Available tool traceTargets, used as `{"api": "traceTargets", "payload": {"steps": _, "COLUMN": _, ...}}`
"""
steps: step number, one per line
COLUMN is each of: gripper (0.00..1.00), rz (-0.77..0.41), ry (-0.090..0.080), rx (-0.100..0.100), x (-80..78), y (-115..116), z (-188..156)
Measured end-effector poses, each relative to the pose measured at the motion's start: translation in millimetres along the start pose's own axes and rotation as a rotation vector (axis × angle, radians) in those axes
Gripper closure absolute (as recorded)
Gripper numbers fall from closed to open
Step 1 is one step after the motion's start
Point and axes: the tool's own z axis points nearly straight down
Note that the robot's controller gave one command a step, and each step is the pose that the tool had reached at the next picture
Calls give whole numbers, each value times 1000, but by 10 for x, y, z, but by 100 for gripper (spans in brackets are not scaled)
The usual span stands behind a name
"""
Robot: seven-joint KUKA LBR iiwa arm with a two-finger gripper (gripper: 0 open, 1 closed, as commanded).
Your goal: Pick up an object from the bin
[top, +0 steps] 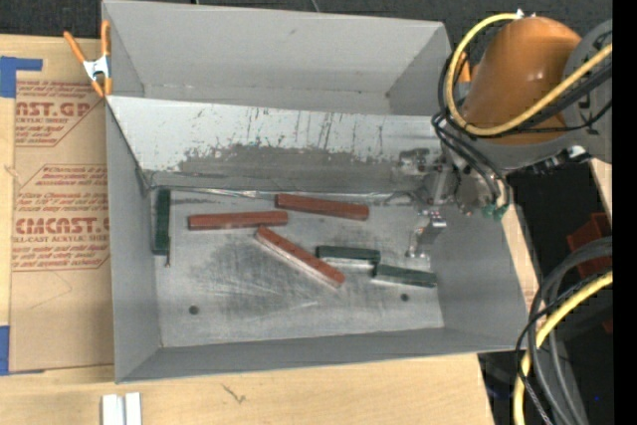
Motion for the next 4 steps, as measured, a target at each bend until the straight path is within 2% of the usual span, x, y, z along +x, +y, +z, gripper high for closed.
{"api": "traceTargets", "payload": {"steps": 1, "gripper": 100, "rz": -18, "ry": 6, "rx": -1, "x": 229, "y": 111, "z": 1228}}
{"api": "traceTargets", "payload": {"steps": 3, "gripper": 100, "rz": -17, "ry": 10, "rx": -1, "x": 245, "y": 123, "z": 1119}}
{"api": "traceTargets", "payload": {"steps": 4, "gripper": 100, "rz": -163, "ry": 2, "rx": -1, "x": 657, "y": 83, "z": 530}}
